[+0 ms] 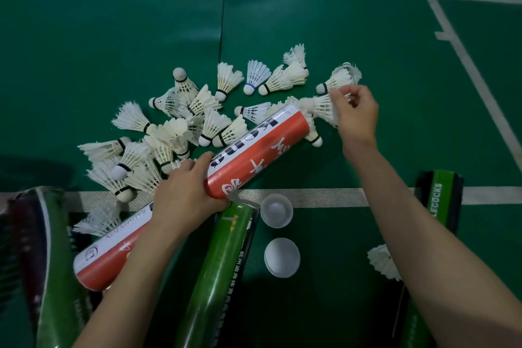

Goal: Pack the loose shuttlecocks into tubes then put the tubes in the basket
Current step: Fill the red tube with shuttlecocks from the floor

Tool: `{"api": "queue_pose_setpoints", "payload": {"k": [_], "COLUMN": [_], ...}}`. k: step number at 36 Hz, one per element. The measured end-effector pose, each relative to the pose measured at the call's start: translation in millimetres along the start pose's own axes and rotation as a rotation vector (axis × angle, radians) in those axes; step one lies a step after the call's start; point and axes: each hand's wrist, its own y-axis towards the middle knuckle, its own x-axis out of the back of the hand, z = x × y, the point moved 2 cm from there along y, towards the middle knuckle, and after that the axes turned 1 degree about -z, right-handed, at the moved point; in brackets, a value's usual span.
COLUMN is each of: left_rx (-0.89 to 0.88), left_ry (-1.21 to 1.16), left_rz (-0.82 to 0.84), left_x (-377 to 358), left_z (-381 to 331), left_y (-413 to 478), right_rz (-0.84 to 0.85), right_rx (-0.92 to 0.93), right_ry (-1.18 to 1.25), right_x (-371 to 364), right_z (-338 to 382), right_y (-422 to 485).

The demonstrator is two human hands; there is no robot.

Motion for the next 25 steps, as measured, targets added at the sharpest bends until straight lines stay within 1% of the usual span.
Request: {"api": "queue_pose_setpoints", "payload": {"k": [4,10,15,19,22,25], "left_rx": [-0.039,-0.084,-0.152,-0.161,-0.166,-0.171], "left_ry": [0.023,-0.039,-0.027,-0.018,-0.007,0.032], "left_rz": [0.017,0.001,0.009,0.014,0.006,0.006], "left_x": [3.1,6.8,7.6,6.6,5.4,5.1], "left_z": [-6.0,-7.2,-12.4,-12.0,-9.4,-8.0], "left_y": [-4.9,-7.4,-10.1,-10.7,-11.4,-11.9], "right_rz": [0.138,0.21,0.383,0.412,0.475,0.555], "right_rx": [-0.022,-0.03,-0.062,-0.047,-0.089,-0.179], "right_ry": [0.032,0.174,0.08,0.056,0.103,0.196], "right_x": [8.4,18.0,14.3,17.3,19.3,15.7], "right_z": [7.2,16.1,18.8,14.3,12.5,10.7], "right_y": [-9.1,-15.8,-22.2,-25.5,-28.5,-36.4]}}
